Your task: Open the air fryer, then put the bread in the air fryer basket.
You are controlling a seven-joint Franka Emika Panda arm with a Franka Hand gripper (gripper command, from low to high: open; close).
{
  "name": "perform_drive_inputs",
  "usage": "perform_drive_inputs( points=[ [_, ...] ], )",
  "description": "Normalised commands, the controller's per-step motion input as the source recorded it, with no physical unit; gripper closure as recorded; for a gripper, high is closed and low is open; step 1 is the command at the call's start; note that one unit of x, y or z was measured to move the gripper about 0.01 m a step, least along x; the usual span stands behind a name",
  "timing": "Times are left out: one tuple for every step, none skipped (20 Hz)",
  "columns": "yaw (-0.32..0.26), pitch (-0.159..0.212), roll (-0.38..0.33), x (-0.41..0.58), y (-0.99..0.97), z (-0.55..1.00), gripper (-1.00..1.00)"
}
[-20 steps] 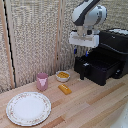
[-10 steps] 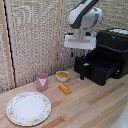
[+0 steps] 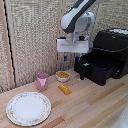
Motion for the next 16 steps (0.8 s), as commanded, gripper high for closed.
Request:
perform_drive_inputs(
  points=[
    [0.257, 0.036, 0.0, -0.206, 0.25, -0.26, -1.0],
    [0.264, 0.042, 0.0, -0.234, 0.22, -0.3, -1.0],
    [0.274, 0.057, 0.0, -0.263, 0.19, -0.31, -1.0],
    [0.295, 0.063, -0.008, -0.277, 0.12, -0.29, -1.0],
    [0.299, 0.056, -0.005, -0.28, 0.1, -0.34, -1.0],
    [0.31, 0.039, 0.0, -0.286, 0.07, -0.41, -1.0],
    [0.311, 0.027, 0.0, -0.277, 0.07, -0.45, -1.0],
    [0.312, 0.019, 0.0, -0.271, 0.07, -0.47, -1.0],
    [0.312, 0.009, 0.0, -0.254, 0.07, -0.51, -1.0],
    [0.309, 0.001, -0.003, -0.237, 0.07, -0.52, -1.0],
    [0.309, 0.0, -0.023, -0.18, 0.04, -0.55, -1.0],
    [0.304, 0.0, -0.046, -0.143, 0.01, -0.61, -1.0],
    [0.303, 0.0, -0.078, -0.094, 0.0, -0.63, -1.0],
    [0.304, 0.0, -0.079, -0.034, 0.0, -0.62, -1.0],
    [0.301, -0.006, -0.072, -0.009, 0.0, -0.64, -1.0],
    [0.297, -0.017, -0.06, 0.0, 0.03, -0.64, -1.0]
  ],
)
